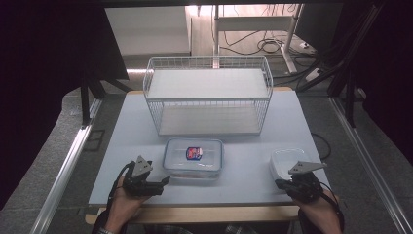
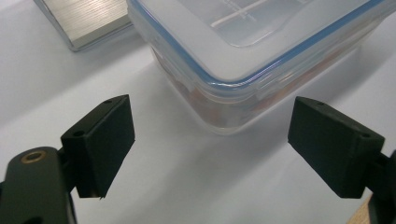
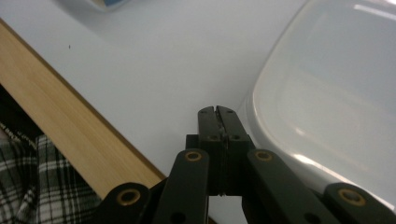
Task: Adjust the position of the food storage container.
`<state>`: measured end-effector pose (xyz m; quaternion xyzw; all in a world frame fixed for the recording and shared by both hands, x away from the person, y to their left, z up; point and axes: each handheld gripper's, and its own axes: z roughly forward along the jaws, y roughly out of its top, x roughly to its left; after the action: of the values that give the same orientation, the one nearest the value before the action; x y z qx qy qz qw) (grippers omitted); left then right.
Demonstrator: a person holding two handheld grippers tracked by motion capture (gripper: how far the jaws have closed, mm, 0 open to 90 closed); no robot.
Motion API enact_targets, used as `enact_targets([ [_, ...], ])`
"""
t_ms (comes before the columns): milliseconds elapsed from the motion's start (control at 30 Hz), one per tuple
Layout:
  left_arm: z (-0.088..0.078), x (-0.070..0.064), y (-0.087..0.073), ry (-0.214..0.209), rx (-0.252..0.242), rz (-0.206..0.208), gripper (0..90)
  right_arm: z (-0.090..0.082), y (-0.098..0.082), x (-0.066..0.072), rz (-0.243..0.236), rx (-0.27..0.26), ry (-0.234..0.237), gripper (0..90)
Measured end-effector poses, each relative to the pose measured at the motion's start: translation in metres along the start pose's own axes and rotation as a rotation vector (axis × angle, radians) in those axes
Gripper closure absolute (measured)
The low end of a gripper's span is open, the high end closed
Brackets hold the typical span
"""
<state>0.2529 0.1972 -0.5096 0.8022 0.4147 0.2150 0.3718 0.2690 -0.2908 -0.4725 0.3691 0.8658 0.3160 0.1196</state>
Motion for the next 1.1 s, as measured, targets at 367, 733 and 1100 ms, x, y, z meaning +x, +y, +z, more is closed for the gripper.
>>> enact_targets([
  [367,0.001,0.001,0.0,0.009,0.004,-0.007,15.0,-0.004,-0.019,-0.021,0.068,0.046,-0.037,89.4],
  [733,0.003,0.003,-0.001,-0.002,0.017,-0.023,15.1,0.006,-0.016,-0.052,0.13,0.037,-0.099,89.4],
  [1100,0.005,0.006,-0.002,0.005,0.026,-0.026,15.5,0.009,-0.013,-0.073,0.174,0.02,-0.104,89.3],
])
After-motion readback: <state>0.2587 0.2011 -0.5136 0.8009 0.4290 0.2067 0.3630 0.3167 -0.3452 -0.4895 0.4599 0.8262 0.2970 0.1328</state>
